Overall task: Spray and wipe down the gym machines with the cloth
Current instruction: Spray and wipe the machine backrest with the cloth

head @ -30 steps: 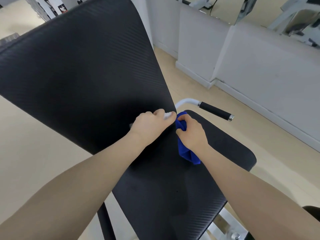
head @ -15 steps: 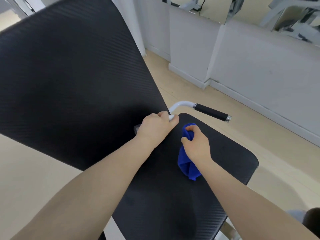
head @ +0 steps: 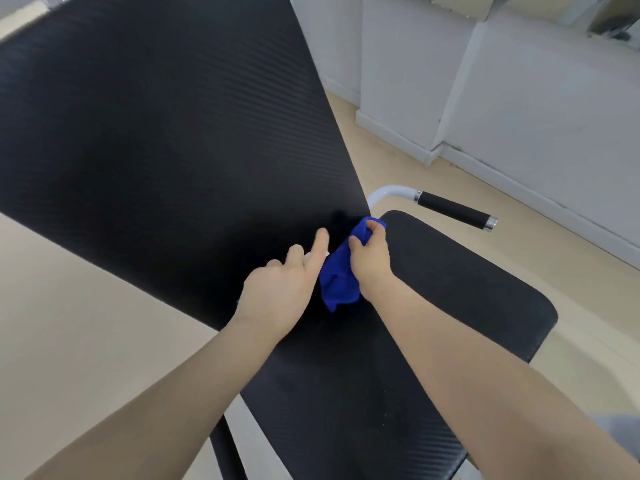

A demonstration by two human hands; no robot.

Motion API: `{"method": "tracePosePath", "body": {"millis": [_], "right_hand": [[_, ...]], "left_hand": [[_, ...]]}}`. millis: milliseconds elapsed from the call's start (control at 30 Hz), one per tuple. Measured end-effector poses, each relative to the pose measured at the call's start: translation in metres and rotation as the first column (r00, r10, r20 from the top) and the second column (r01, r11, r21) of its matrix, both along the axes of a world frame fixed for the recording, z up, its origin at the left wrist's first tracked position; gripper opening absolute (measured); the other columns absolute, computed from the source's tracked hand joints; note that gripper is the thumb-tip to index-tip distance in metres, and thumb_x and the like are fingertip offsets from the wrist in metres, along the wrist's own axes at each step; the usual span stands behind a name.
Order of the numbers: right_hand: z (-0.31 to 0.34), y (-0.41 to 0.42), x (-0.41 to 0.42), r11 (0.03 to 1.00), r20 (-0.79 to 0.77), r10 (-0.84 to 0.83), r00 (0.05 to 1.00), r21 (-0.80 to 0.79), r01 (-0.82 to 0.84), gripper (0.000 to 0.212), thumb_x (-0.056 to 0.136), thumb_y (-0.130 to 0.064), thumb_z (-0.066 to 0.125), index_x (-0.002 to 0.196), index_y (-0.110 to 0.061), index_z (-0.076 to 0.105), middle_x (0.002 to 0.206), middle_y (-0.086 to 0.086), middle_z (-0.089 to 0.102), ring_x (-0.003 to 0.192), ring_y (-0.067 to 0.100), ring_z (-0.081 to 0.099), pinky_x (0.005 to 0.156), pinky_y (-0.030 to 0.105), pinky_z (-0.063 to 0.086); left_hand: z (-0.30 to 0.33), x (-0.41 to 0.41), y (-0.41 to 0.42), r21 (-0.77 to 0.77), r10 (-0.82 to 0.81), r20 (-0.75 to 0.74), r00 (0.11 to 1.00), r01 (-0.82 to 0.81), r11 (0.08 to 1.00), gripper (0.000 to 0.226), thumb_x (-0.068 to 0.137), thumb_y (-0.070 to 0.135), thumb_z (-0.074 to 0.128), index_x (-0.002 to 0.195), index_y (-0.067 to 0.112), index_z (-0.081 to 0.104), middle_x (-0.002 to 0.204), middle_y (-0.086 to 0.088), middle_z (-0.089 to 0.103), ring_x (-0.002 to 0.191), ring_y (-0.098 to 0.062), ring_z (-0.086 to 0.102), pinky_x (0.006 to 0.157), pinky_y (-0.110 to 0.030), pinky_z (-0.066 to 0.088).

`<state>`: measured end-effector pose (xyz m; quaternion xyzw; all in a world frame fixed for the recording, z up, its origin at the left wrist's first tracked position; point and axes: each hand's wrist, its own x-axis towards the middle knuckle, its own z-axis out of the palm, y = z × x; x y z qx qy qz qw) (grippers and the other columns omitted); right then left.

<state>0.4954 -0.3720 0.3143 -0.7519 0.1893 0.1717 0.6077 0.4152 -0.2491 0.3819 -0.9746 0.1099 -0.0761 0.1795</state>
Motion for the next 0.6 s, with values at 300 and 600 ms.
{"method": "tracePosePath", "body": {"millis": [300, 600], "right_hand": [[0.076, 0.052, 0.024, 0.996, 0.542, 0.083, 0.836, -0.071, -0.053, 0.034, 0.093, -0.005, 0.044, 0.125, -0.014, 0.046, 0.121, -0.003, 0.049, 0.095, 0.0, 0.047, 0.083, 0.006, 0.035], [0.01, 0.012, 0.036, 0.968, -0.029, -0.145, 0.989, -0.21, 0.135, 0.033, 0.09, -0.004, 0.034, 0.119, -0.013, 0.047, 0.11, 0.008, 0.052, 0.095, 0.026, 0.05, 0.081, 0.034, 0.041]], "left_hand": [[0.024, -0.004, 0.046, -0.103, 0.096, 0.08, 0.992, -0.088, 0.991, 0.037, 0.079, 0.011, 0.038, 0.114, 0.007, 0.046, 0.059, -0.002, 0.041, 0.038, -0.011, 0.015, 0.036, -0.017, 0.013], [0.025, -0.009, 0.052, -0.211, 0.114, 0.019, 0.993, -0.108, 0.972, 0.046, 0.066, 0.009, 0.063, 0.109, 0.008, 0.047, 0.058, -0.001, 0.041, 0.037, -0.012, 0.016, 0.038, -0.014, 0.008]]}}
